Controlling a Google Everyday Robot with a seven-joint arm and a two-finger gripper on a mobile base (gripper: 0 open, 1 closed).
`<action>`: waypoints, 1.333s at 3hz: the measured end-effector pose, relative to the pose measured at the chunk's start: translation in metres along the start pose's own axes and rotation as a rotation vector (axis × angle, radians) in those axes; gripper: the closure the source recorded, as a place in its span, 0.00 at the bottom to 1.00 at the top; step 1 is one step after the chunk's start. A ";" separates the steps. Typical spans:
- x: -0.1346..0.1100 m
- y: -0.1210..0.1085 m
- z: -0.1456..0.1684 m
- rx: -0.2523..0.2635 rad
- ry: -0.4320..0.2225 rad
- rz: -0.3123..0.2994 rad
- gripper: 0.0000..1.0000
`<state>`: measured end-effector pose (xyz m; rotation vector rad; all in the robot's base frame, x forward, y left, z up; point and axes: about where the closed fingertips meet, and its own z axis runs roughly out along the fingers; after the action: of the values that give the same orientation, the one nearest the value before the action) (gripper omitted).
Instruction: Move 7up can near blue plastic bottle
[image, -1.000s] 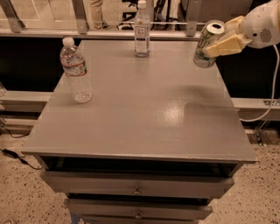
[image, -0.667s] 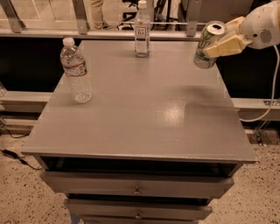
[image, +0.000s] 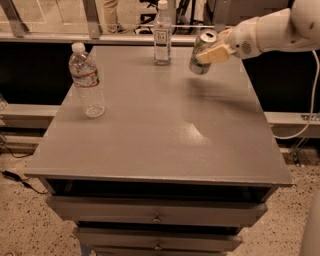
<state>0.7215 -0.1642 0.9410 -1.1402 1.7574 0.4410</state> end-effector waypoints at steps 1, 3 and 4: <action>-0.001 -0.014 0.039 0.000 -0.018 0.012 1.00; 0.007 -0.038 0.076 0.000 0.026 0.005 1.00; 0.010 -0.050 0.084 0.008 0.043 0.009 0.82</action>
Offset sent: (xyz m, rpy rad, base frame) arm 0.0920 0.0289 -0.0326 -0.0361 0.0042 -0.0127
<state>0.8067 -0.1347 0.9021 -1.1443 1.8008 0.4165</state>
